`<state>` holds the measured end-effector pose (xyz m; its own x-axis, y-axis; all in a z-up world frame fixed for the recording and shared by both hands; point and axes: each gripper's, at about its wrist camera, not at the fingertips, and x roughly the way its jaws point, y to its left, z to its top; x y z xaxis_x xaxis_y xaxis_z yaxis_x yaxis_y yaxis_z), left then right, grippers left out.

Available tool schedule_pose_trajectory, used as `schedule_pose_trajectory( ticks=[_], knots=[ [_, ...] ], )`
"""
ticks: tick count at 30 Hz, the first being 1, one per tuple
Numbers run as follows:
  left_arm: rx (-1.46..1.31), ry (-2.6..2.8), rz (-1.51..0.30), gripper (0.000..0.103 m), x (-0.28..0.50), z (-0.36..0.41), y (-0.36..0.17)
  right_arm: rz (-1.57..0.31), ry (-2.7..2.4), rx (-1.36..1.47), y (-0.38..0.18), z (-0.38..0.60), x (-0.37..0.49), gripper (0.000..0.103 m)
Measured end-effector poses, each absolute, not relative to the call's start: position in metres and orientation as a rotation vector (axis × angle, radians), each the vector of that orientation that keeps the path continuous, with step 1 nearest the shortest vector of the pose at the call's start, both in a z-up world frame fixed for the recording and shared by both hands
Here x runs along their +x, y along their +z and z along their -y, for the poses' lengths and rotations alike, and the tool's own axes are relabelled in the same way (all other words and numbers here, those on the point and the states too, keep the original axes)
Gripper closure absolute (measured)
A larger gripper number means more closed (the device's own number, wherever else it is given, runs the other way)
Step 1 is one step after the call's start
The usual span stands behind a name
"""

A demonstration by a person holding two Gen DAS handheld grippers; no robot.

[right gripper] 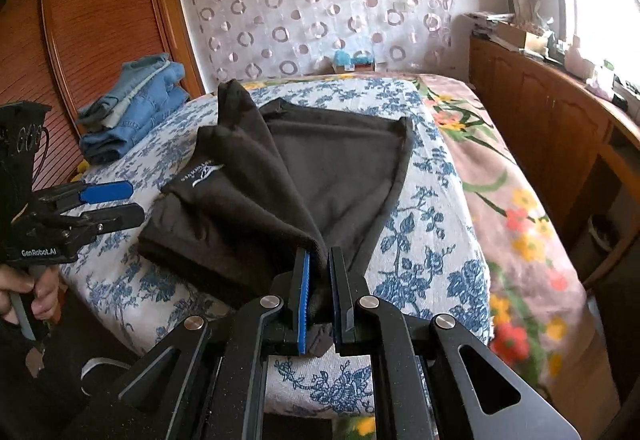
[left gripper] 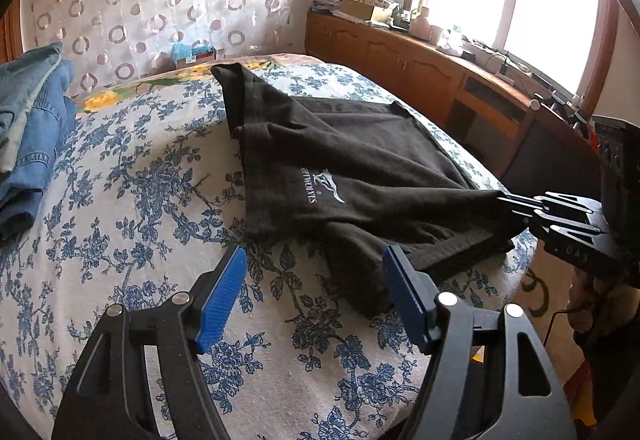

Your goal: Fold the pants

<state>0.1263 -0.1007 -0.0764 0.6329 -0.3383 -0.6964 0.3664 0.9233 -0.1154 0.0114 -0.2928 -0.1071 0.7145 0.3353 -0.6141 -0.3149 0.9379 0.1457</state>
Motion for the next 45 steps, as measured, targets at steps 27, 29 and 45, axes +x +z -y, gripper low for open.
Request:
schedule_pose_trajectory(
  ticks=[27, 29, 45],
  knots=[
    [0.032, -0.363, -0.763, 0.032, 0.131, 0.065, -0.059, -0.616, 0.380, 0.021, -0.070, 0.289, 0.003, 0.072],
    [0.028, -0.354, -0.755, 0.032, 0.133, 0.058, -0.054, -0.616, 0.403, 0.010, -0.068, 0.277, 0.011, 0.072],
    [0.020, -0.323, -0.716, 0.032, 0.145, 0.007, -0.044, -0.730, 0.597, -0.133, -0.093, 0.182, 0.078, 0.072]
  ],
)
